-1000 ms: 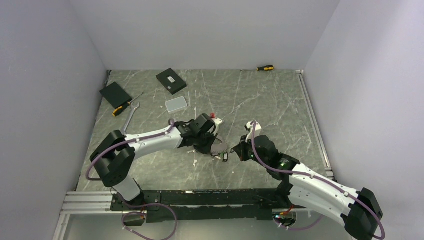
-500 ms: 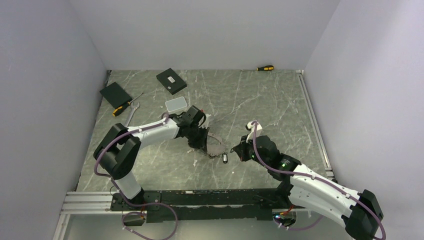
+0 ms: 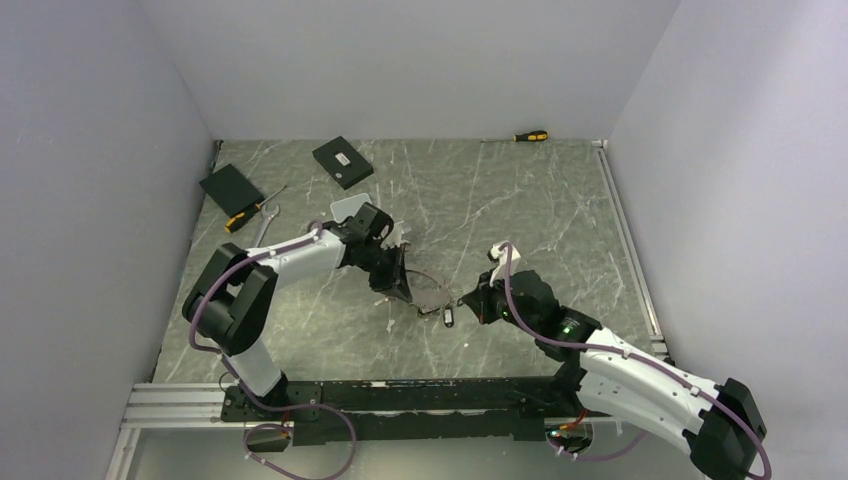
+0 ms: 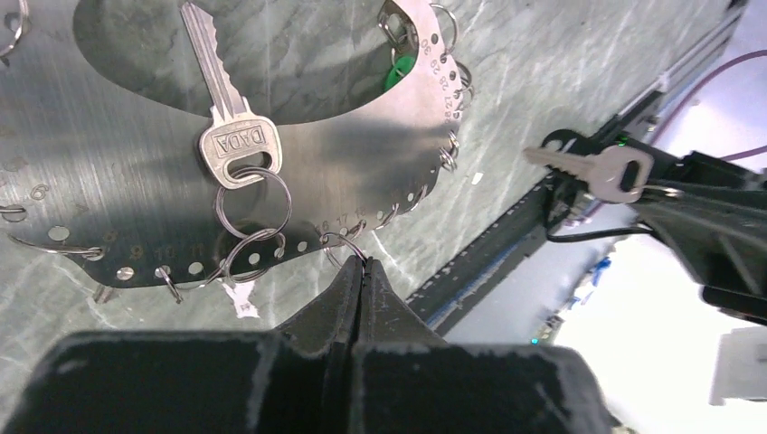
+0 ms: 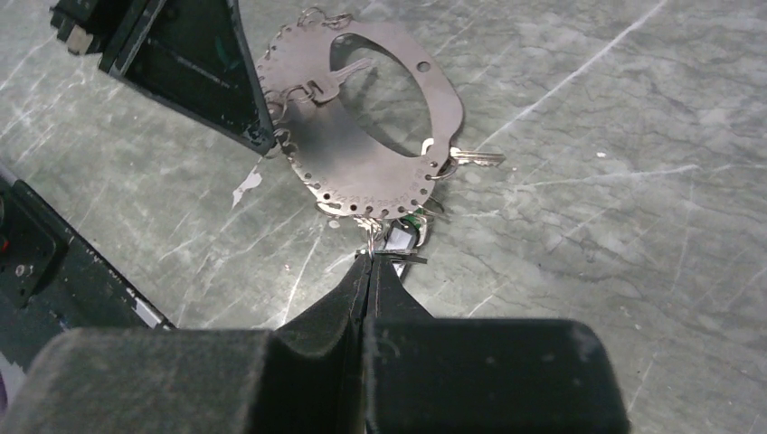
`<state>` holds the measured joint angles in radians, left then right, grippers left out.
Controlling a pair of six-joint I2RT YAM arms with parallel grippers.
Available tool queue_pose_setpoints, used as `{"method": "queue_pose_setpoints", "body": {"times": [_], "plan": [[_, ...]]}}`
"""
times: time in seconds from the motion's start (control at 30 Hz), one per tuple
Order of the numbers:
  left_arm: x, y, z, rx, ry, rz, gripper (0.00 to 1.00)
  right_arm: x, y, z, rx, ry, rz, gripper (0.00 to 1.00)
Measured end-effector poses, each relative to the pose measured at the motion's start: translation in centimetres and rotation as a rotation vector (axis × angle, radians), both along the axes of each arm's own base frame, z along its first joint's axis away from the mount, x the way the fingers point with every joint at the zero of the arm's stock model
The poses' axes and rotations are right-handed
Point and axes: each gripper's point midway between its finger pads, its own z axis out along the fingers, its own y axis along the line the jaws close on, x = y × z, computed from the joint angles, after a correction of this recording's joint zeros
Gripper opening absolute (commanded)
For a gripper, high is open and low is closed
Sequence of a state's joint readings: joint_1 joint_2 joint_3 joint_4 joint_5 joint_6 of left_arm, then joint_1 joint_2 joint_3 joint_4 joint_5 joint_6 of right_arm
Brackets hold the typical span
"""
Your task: Put the keys on the keyring
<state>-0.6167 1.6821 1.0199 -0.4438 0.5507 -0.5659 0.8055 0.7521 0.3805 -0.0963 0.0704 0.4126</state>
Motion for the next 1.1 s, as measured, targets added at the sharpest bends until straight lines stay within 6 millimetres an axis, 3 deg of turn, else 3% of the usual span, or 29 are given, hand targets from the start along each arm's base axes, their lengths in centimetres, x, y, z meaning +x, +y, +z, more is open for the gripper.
{"method": "queue_pose_setpoints", "body": {"times": [0.47, 0.77, 0.87, 1.1], "plan": [[0.5, -0.8, 4.7, -0.240, 0.245, 0.100, 0.00, -1.3, 3.6, 1.4, 0.077, -0.039, 0.223, 0.00], [0.8, -1.3, 7.3, -0.337, 0.245, 0.082, 0.00, -2.7, 4.9, 3.6, 0.148, -0.060, 0.326, 0.00], [1.1, -1.7, 9.5, -0.402, 0.169, 0.049, 0.00, -3.2, 5.5, 5.0, 0.183, -0.078, 0.369, 0.00], [0.3, -1.5, 17.1, -0.585, -0.169, -0.109, 0.00, -4.2, 6.4, 6.5, 0.234, -0.091, 0.442, 0.00]]}}
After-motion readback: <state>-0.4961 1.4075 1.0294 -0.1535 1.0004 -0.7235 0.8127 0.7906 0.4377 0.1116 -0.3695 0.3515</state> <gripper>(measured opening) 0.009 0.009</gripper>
